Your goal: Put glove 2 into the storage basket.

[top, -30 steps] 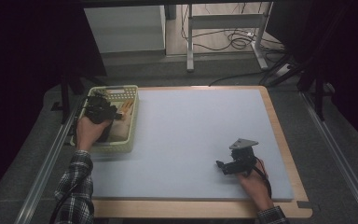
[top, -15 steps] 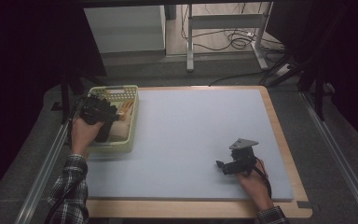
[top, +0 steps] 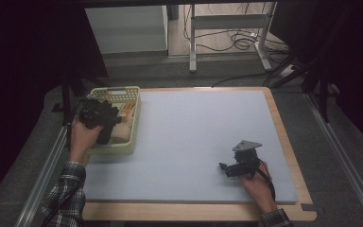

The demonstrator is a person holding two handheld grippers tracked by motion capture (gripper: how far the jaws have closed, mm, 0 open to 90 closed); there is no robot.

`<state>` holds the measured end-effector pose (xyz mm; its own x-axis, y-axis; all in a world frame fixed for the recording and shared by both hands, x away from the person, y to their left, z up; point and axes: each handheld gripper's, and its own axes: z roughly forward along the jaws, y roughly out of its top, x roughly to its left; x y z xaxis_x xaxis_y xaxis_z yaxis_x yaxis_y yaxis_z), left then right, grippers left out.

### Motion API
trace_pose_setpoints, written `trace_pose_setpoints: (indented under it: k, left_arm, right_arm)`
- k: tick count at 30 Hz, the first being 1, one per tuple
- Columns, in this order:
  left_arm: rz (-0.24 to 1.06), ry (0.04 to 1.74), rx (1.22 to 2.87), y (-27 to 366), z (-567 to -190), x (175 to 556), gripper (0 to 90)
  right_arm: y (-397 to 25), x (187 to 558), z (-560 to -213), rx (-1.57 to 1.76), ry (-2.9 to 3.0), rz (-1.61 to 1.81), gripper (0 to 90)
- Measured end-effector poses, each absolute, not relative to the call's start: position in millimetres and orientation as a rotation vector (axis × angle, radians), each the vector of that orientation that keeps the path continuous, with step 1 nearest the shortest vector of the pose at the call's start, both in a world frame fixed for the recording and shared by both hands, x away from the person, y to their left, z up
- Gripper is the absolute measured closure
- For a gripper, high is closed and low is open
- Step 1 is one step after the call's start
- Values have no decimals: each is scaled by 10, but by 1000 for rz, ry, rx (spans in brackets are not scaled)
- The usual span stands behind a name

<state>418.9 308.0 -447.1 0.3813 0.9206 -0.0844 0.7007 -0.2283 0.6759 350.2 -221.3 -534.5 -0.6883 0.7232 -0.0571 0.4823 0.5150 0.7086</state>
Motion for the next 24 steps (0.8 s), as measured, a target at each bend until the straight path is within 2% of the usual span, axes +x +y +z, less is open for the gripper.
trace_pose_setpoints:
  k: [14, 24]
  left_arm:
    - [433, 1279, 2017, 2870, -4407, 4015, 24]
    - [420, 1172, 2049, 2559, -4412, 3904, 25]
  right_arm:
    - [-2214, 3503, -5342, 1000, 2416, 967, 53]
    - [-2214, 3502, -5342, 1000, 2415, 967, 54]
